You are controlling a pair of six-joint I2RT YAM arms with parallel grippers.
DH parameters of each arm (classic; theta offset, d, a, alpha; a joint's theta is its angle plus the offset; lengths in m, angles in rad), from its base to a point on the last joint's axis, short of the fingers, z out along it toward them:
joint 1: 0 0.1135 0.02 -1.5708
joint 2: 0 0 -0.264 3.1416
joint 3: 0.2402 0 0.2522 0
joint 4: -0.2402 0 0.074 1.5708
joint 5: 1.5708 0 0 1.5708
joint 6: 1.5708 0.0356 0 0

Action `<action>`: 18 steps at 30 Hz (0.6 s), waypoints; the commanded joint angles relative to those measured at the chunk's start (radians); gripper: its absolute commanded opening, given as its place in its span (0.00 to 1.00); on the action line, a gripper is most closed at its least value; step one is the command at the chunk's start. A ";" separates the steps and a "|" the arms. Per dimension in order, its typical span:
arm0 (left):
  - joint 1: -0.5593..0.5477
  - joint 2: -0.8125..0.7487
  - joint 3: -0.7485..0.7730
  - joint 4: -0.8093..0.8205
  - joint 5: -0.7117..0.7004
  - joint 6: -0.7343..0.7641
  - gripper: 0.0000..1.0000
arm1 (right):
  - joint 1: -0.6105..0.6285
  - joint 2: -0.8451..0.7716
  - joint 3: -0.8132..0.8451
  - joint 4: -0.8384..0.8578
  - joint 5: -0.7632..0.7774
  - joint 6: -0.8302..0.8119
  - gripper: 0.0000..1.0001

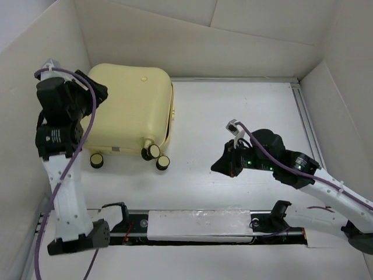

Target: Pack the luggage

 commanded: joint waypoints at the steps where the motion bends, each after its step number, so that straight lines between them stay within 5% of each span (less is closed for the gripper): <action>1: 0.054 0.119 0.068 -0.003 -0.180 -0.062 0.60 | 0.011 -0.011 0.057 -0.029 0.080 0.012 0.03; 5: 0.086 0.312 0.212 -0.014 -0.282 -0.100 0.66 | 0.011 -0.011 0.120 -0.052 0.130 0.002 0.10; 6: 0.086 0.408 0.253 -0.031 -0.307 -0.100 0.68 | 0.011 -0.011 0.134 -0.052 0.145 0.002 0.19; 7: 0.086 0.462 0.302 -0.046 -0.325 -0.109 0.70 | 0.011 0.014 0.148 -0.052 0.145 -0.015 0.50; 10: 0.110 0.690 0.544 -0.120 -0.353 -0.094 0.73 | 0.011 0.079 0.209 -0.052 0.145 -0.037 0.85; 13: 0.237 0.872 0.715 -0.175 -0.205 -0.116 1.00 | 0.002 0.142 0.260 -0.026 0.145 -0.037 0.97; 16: 0.340 0.920 0.631 -0.120 -0.030 -0.152 1.00 | -0.030 0.236 0.310 0.035 0.107 -0.026 1.00; 18: 0.368 0.920 0.573 -0.083 -0.052 -0.143 1.00 | -0.056 0.313 0.340 0.098 0.078 -0.005 1.00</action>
